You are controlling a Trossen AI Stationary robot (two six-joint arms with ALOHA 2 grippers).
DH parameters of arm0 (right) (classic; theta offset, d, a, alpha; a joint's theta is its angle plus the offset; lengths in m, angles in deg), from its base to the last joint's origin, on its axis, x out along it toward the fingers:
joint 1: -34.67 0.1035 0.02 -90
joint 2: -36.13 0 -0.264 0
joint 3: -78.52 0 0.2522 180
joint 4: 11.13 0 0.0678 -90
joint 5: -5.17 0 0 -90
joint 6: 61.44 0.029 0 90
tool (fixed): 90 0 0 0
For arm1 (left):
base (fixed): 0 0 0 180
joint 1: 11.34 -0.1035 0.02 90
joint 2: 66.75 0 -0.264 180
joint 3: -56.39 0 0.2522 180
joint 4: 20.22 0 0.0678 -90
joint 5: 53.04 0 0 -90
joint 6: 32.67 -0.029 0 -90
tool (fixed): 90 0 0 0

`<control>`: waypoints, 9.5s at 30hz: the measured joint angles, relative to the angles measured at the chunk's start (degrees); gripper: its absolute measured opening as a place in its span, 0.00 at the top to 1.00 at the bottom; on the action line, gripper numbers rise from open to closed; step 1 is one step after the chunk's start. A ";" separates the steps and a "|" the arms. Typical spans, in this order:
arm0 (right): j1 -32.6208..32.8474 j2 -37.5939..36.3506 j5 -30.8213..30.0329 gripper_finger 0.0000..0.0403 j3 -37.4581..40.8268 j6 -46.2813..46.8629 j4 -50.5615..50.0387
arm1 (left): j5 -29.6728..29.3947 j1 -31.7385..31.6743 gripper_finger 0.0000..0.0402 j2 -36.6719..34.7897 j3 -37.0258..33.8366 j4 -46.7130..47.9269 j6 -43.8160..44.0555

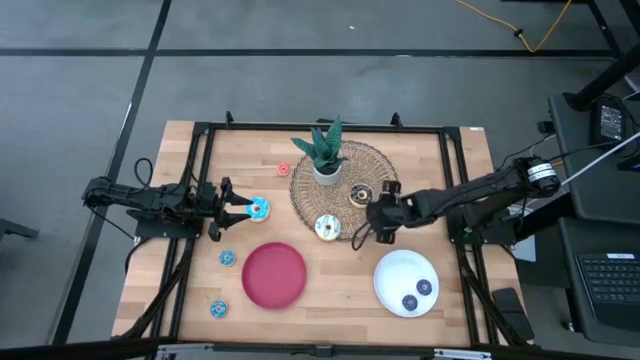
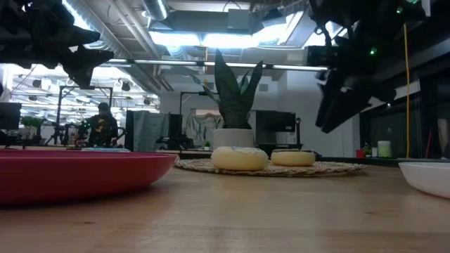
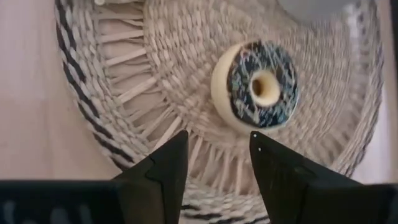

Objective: Pick & Place donuts
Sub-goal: Put the black donut on the dark pink plate, then put the top blue donut on the white plate

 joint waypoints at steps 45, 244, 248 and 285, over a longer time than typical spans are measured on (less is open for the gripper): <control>-8.99 12.74 2.75 0.58 1.30 -26.77 13.74 | 0.01 0.01 0.51 0.01 0.00 0.01 0.00; 11.42 62.81 15.39 0.39 -86.89 -8.26 -23.85 | 0.11 0.01 0.51 0.01 0.00 0.02 0.00; 11.53 61.33 14.65 0.39 -86.85 -8.11 -23.38 | 0.11 0.00 0.51 0.00 0.00 0.02 0.00; 7.89 52.41 2.29 0.38 -85.49 -1.60 -11.13 | 0.11 0.02 0.51 0.00 0.00 0.00 0.00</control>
